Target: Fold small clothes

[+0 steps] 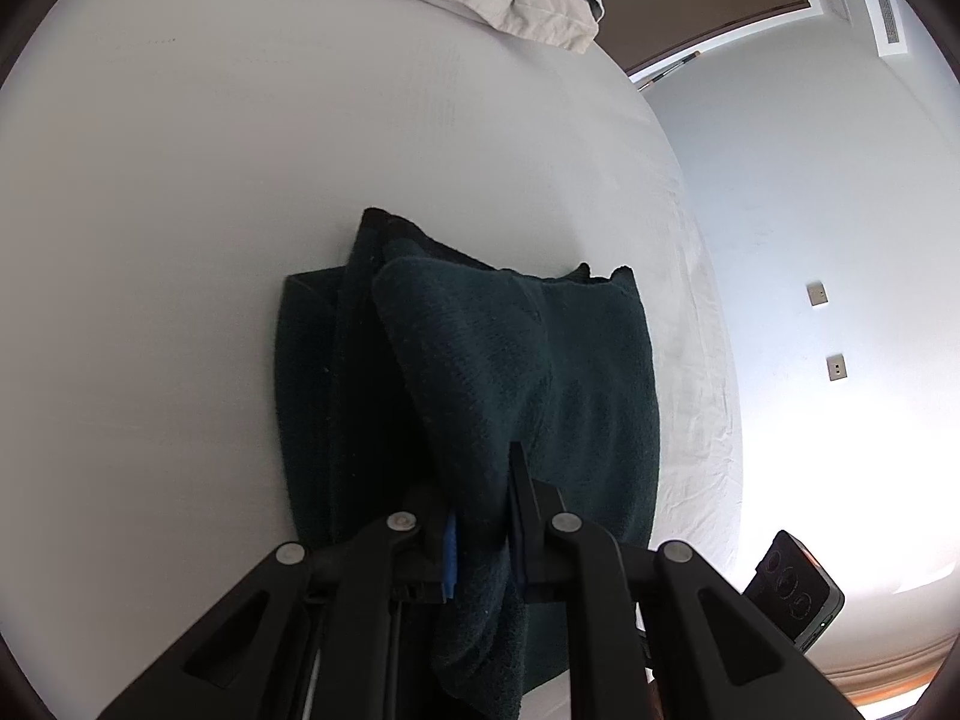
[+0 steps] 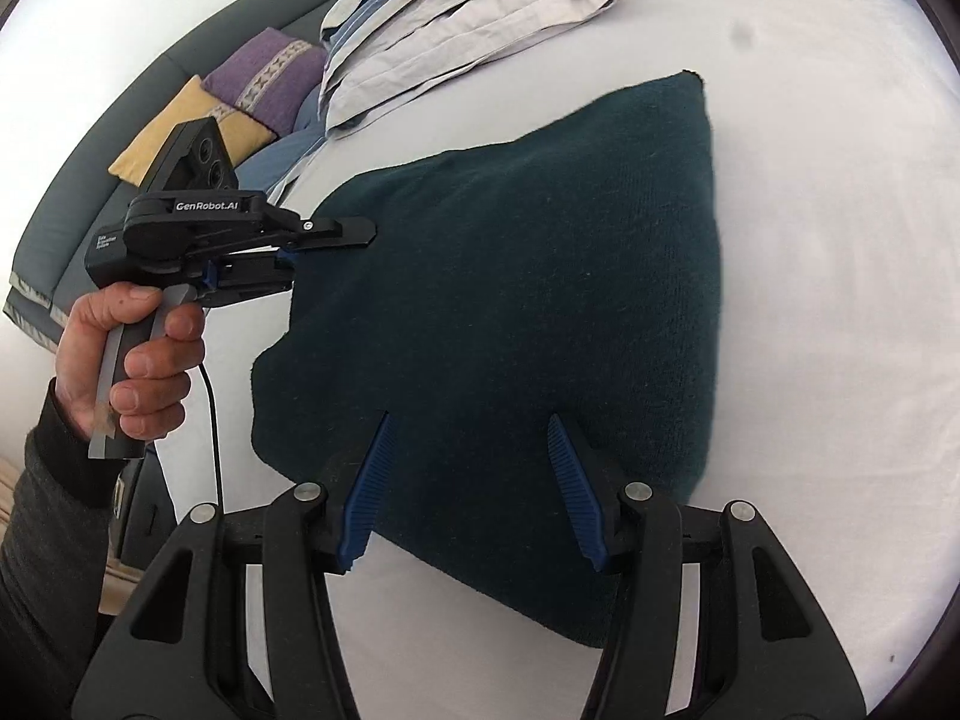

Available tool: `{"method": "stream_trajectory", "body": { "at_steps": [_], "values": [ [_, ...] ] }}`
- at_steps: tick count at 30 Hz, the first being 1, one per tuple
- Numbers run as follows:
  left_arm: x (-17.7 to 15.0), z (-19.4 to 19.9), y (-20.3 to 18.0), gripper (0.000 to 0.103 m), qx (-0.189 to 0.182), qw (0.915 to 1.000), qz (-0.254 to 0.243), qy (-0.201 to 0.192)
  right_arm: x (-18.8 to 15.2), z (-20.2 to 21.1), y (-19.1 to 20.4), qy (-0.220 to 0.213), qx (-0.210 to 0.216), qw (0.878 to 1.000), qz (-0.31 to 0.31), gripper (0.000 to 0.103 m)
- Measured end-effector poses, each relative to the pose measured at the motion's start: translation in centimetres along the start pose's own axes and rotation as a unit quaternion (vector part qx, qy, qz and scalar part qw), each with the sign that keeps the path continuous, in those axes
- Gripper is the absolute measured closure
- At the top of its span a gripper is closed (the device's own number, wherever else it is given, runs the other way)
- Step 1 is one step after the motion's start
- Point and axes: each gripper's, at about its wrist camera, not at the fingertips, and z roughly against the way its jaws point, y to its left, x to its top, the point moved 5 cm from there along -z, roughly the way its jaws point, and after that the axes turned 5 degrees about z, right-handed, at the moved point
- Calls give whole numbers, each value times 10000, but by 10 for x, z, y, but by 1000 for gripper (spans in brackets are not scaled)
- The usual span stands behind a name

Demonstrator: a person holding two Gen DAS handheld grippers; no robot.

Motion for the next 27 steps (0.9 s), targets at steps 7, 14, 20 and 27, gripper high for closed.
{"method": "stream_trajectory", "body": {
  "at_steps": [7,14,20,27],
  "values": [
    [6,-12,9,89,114,9998,135,105,-3,-21,13,181,-78,9998,100,51],
    [-5,-30,42,84,-307,9976,624,-51,-8,-39,17,267,-106,9994,212,51],
    [-6,-3,25,70,618,9963,141,-579,-6,-8,8,-51,-43,9999,135,51],
    [-31,22,-41,70,927,9815,-1034,-1319,11,10,-31,-557,142,9963,-632,51]
  ]
}}
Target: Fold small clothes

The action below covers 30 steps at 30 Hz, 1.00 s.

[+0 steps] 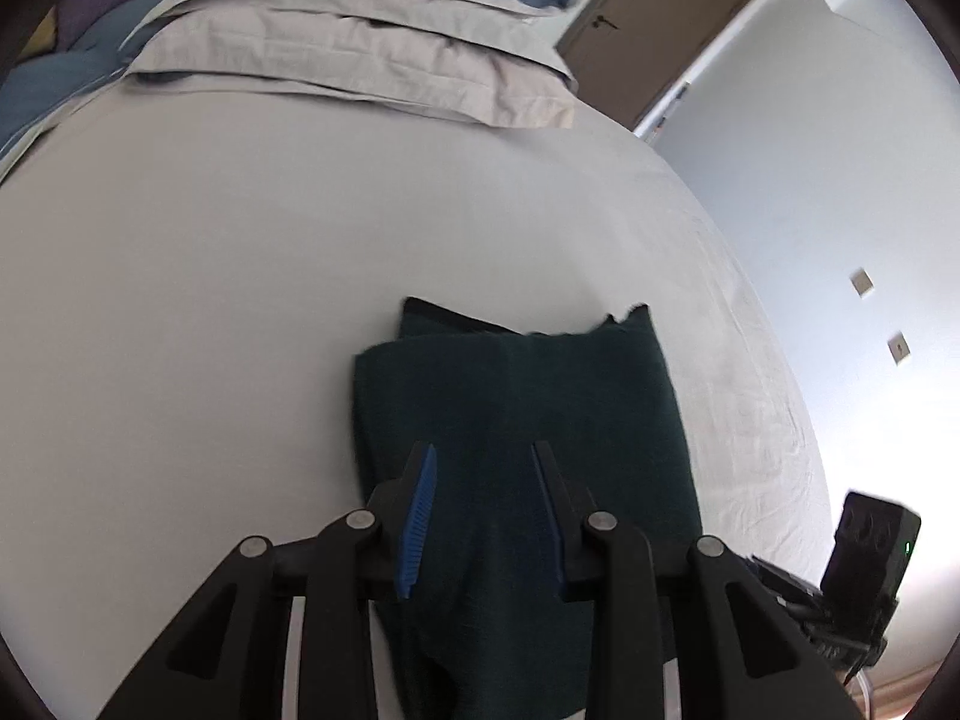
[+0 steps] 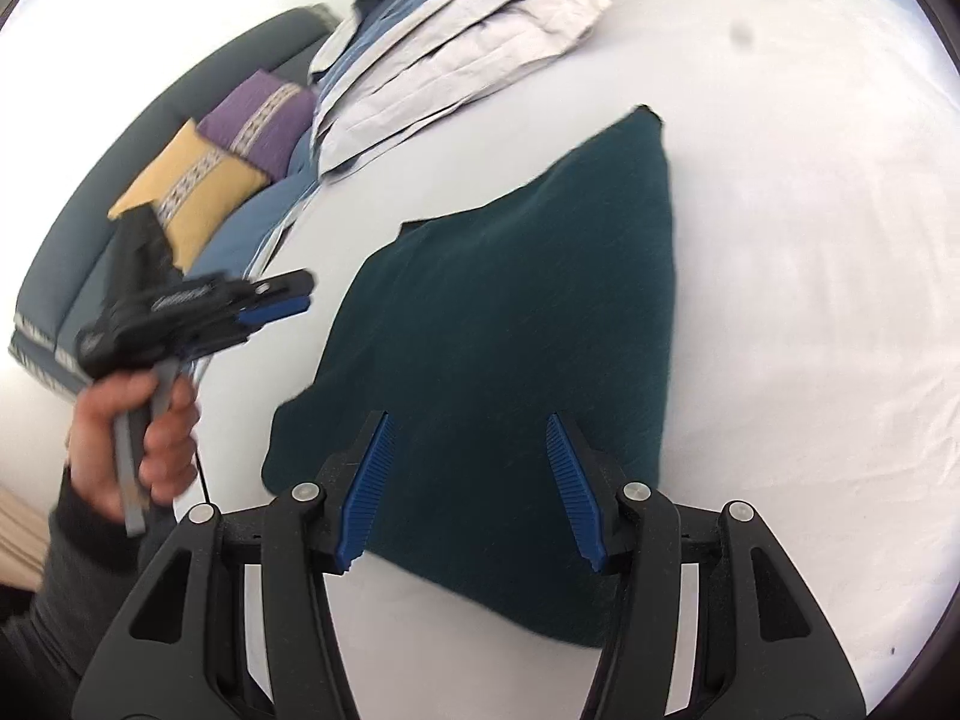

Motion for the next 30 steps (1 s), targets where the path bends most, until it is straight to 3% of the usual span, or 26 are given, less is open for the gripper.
{"method": "stream_trajectory", "body": {
  "at_steps": [3,5,8,13,17,22,25,30],
  "values": [
    [-26,-25,-20,69,225,9987,-407,189,0,-10,-12,35,238,9993,-302,51],
    [-47,-46,-6,70,333,9981,-283,432,-1,-11,-16,50,315,9988,-382,51],
    [-57,-48,12,75,32,9997,3,233,0,1,-14,112,438,9981,-418,52],
    [-64,-45,23,81,-143,9995,166,231,-2,9,-20,106,1240,9889,-808,50],
    [-68,-45,24,81,-102,9995,117,276,-34,-24,-31,935,1111,9875,-610,53],
    [-68,-47,25,81,-45,9996,-11,272,-36,-12,-41,867,1270,9857,-693,56],
    [-69,-47,25,81,-5,9997,-20,261,-21,0,-36,755,1163,9890,-508,53],
    [-72,-46,22,81,211,9994,-199,198,35,6,-38,338,1287,9887,-696,52]
  ]
}}
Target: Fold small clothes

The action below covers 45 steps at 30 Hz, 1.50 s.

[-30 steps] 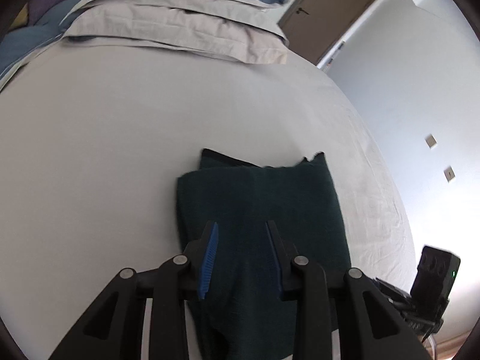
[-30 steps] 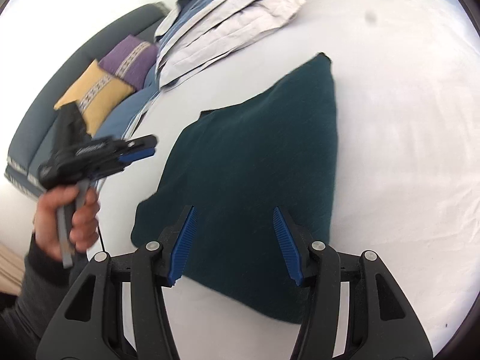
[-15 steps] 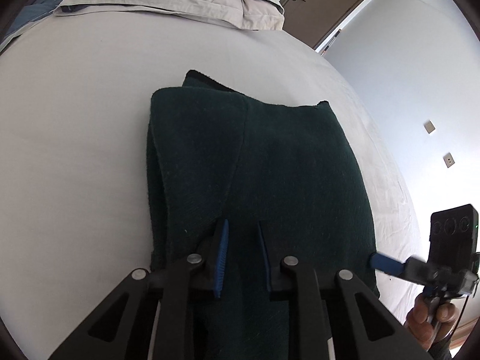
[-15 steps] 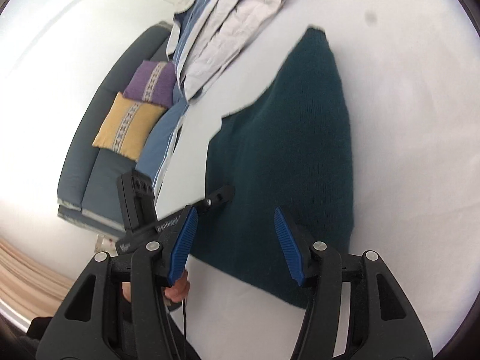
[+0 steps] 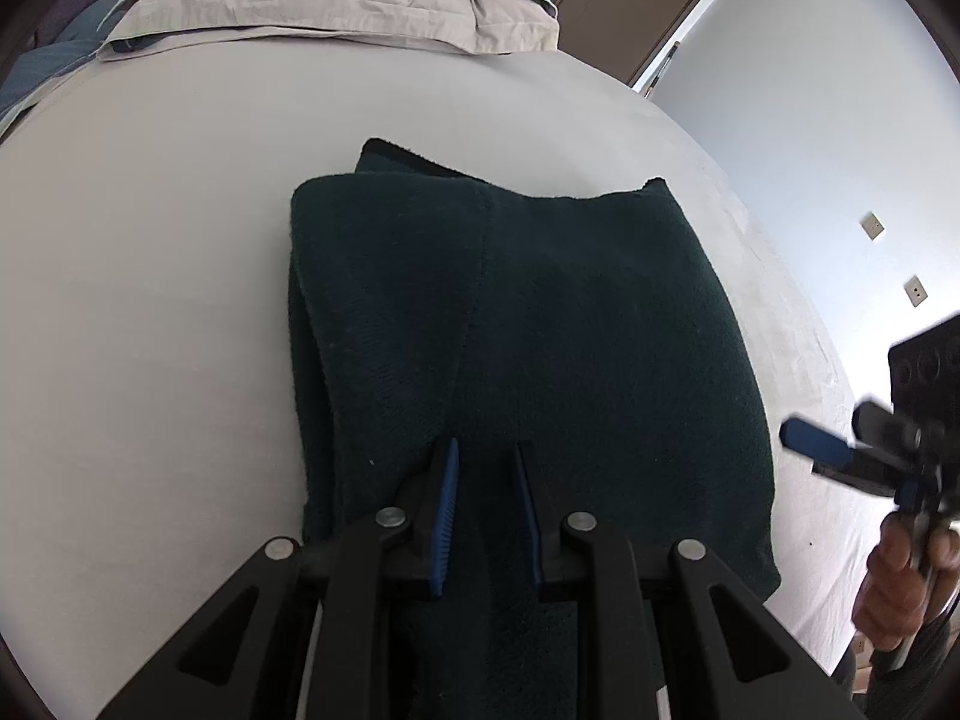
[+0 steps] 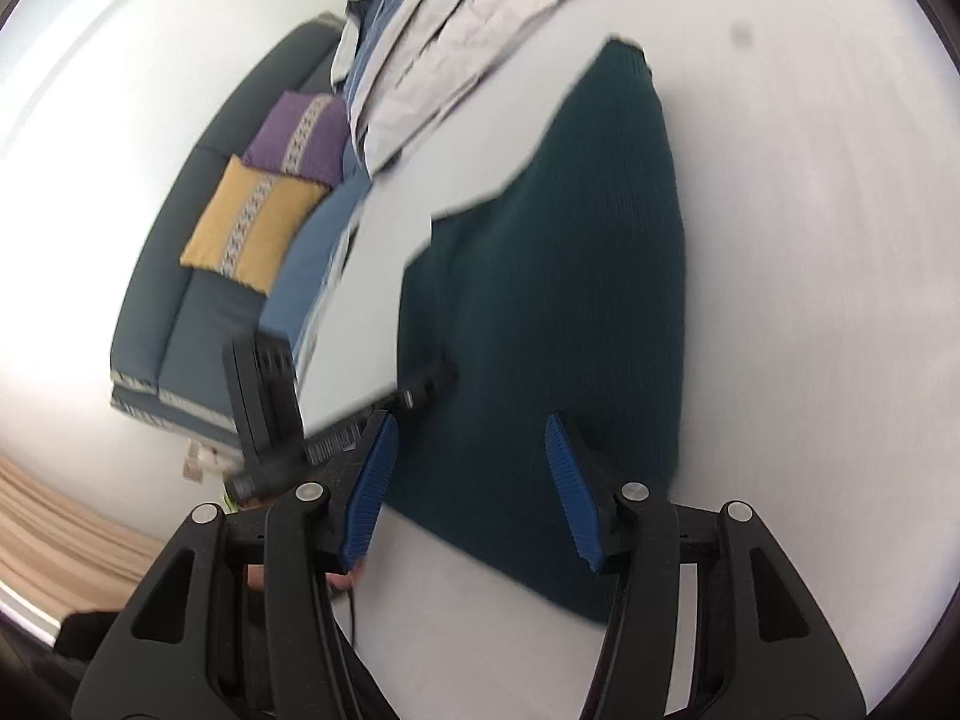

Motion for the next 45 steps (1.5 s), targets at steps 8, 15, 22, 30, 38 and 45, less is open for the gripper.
{"method": "stream_trajectory", "body": {
  "at_steps": [8,15,22,30,38,45],
  "values": [
    [-1,-3,-4,81,178,9997,-137,25,70,-52,-34,128,35,9975,-700,52],
    [7,-7,-6,81,191,9997,-164,41,96,-68,-70,-212,-518,9941,-933,52],
    [12,-9,-3,81,120,9999,-87,66,101,-55,-55,-308,-785,9948,-565,50],
    [15,-7,4,82,-78,9998,162,108,24,-20,-11,-30,176,9998,-27,42],
    [14,-2,6,82,-95,9997,216,87,0,-6,-25,-232,408,9982,-376,41],
    [8,1,10,82,-247,9990,359,13,-41,-8,-15,341,409,9986,-14,39]
  ]
}}
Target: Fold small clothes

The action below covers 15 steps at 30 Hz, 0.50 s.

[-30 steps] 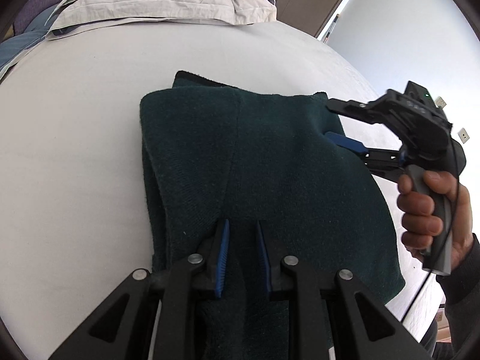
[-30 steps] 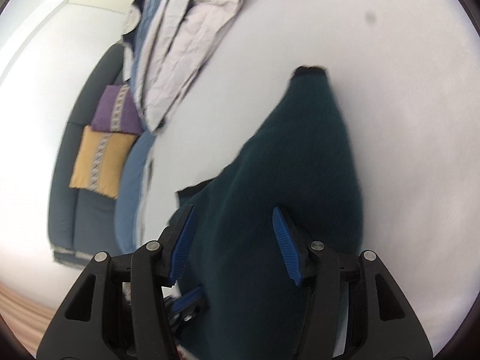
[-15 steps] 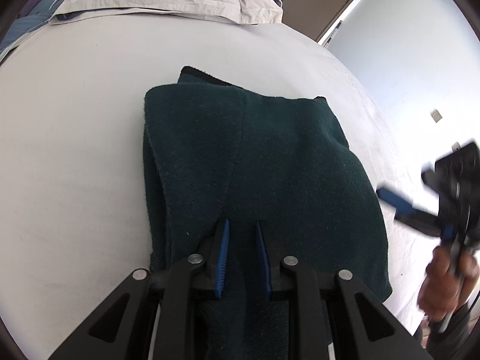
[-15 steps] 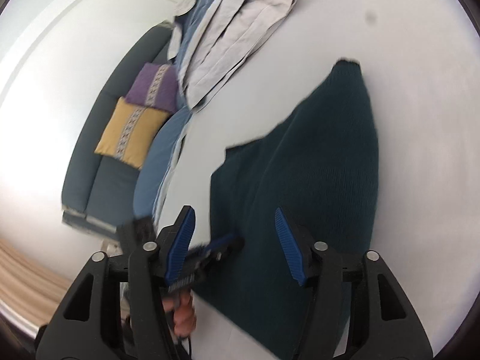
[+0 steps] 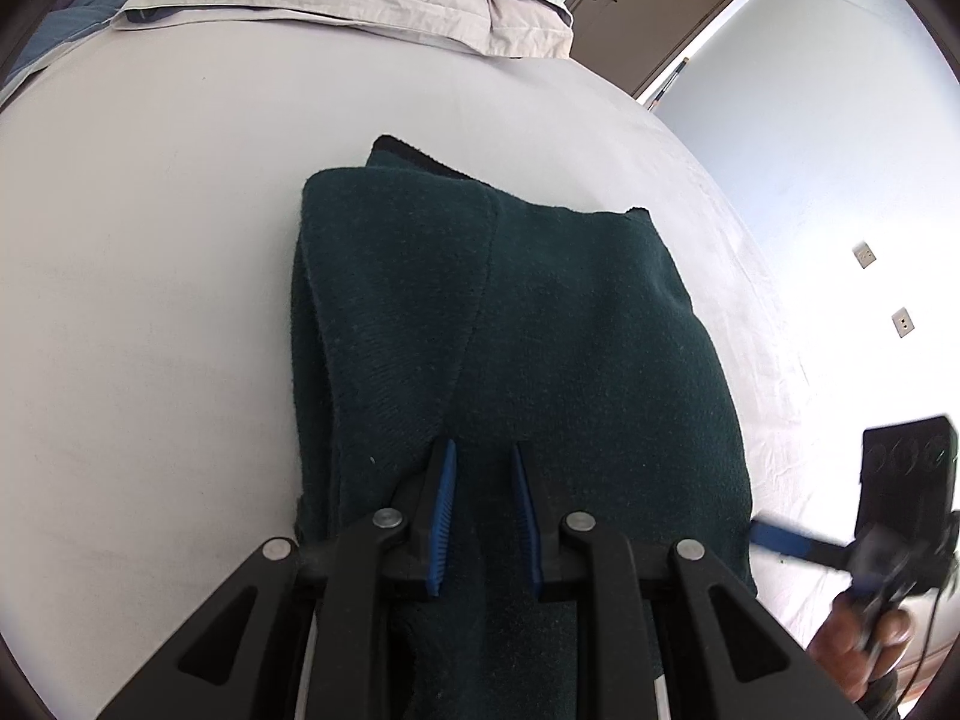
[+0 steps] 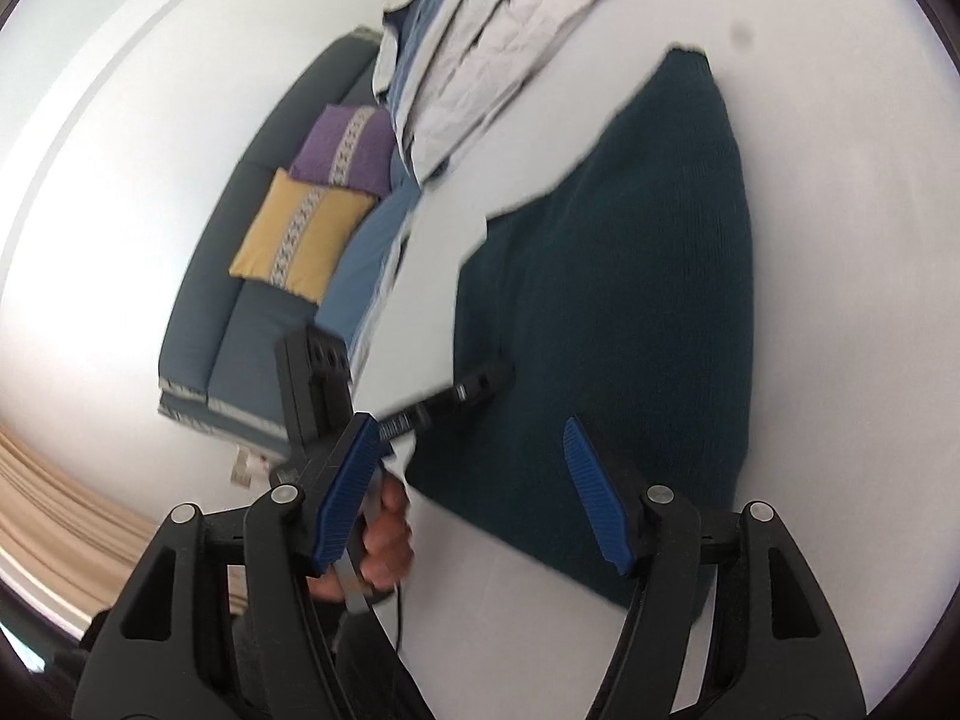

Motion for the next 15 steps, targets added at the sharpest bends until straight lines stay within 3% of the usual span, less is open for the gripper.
{"method": "stream_trajectory", "body": {
  "at_steps": [2,5,7,9,11,15],
  "values": [
    [-1,2,0,80,-45,10000,37,3,-14,-8,-17,236,-195,9995,-124,39],
    [-1,13,5,74,-232,9996,168,40,-7,5,-10,72,-57,9999,-127,39],
    [3,28,9,65,-352,9987,354,16,5,20,1,-139,-3,9999,37,37],
    [11,44,12,42,-388,9978,462,-256,18,35,3,-348,-100,9992,176,33],
    [21,59,20,36,-308,9972,499,-467,32,44,-2,-473,-329,9982,190,25],
    [35,53,50,35,-496,9940,926,-293,62,55,-32,-657,-512,9957,-397,24]
  ]
}}
